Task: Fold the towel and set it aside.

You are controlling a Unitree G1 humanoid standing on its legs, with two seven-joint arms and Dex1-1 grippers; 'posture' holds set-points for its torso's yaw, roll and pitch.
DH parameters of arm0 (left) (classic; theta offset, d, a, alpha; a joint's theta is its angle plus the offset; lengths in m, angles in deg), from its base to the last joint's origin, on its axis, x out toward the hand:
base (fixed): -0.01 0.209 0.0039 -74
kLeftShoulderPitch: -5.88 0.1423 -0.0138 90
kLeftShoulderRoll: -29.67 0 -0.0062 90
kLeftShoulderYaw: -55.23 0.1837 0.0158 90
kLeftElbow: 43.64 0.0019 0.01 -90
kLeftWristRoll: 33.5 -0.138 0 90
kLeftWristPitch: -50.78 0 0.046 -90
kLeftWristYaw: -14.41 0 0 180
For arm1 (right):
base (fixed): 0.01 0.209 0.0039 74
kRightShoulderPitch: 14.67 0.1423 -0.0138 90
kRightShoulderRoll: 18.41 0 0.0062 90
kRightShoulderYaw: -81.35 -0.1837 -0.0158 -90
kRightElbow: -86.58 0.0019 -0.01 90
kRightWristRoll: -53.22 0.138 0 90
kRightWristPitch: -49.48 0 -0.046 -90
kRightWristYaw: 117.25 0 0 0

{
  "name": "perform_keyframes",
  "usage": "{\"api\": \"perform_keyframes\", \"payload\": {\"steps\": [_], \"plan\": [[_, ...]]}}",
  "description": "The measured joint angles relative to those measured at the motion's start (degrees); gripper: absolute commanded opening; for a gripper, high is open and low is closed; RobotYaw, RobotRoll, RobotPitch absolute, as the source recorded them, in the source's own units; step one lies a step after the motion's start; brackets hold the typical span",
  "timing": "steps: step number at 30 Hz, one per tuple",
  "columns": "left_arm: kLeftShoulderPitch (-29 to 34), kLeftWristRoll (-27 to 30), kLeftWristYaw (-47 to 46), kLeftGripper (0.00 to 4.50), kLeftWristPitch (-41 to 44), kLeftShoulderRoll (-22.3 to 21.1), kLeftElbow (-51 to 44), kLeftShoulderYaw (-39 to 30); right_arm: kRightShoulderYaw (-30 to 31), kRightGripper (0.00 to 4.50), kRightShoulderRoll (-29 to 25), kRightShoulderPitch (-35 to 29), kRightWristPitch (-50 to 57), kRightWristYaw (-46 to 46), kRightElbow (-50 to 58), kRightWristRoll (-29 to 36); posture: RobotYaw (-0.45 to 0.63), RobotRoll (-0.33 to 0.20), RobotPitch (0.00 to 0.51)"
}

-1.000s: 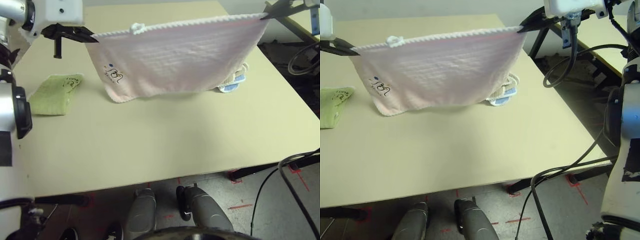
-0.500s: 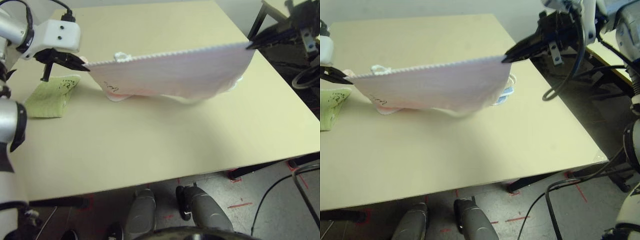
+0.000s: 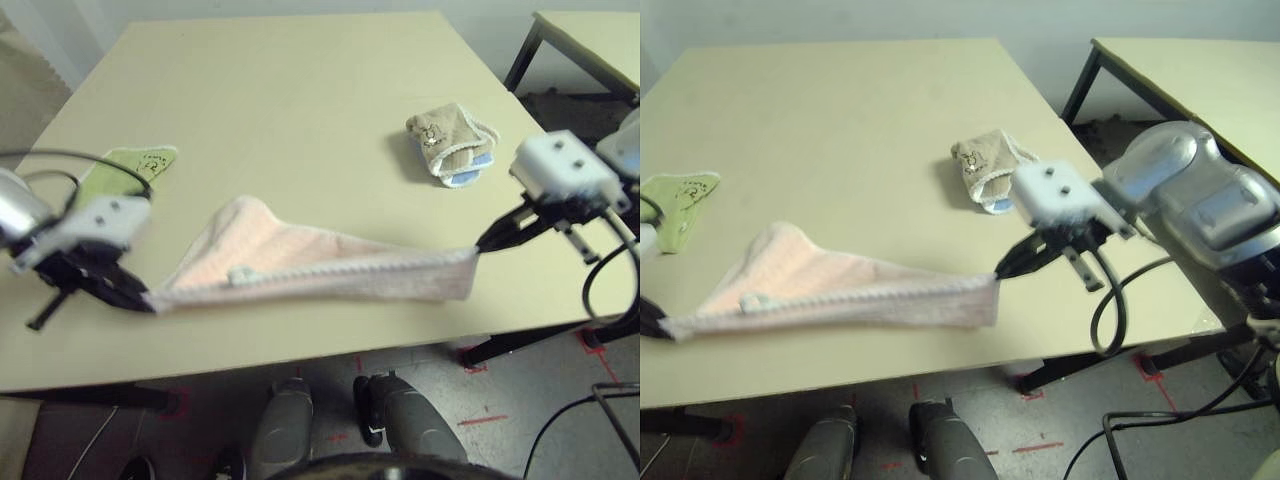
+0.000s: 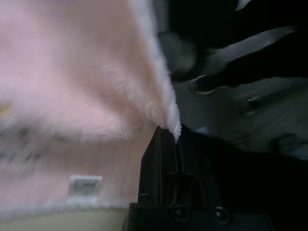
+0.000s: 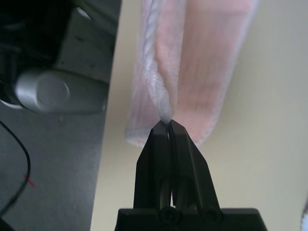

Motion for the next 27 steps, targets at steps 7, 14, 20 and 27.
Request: {"api": "perform_keyframes", "payload": {"steps": [7,14,20,27], "plan": [[10.9,-4.1,-3.3,0.03,4.4,5.1,-0.9,-13.6,-4.3,0.00,5.9,-1.6,0.7,-2.2,-0.8,-7.9,0.09,0.000,0.141],[11.8,-12.7,-2.1,0.03,4.8,14.4,7.3,-22.8,-7.1,0.00,9.6,-1.9,0.9,-4.2,-2.5,-14.0,0.08,0.000,0.153],[13.7,-16.7,-0.2,1.35,4.6,19.3,8.5,-27.4,-8.4,0.00,10.3,-3.1,1.4,-4.3,-3.1,-16.7,0.08,0.000,0.149],[15.1,-15.0,1.5,3.85,7.2,19.4,7.6,-33.3,-9.7,0.00,10.8,-3.8,2.3,-4.0,-3.2,-17.6,0.09,0.000,0.154]]}}
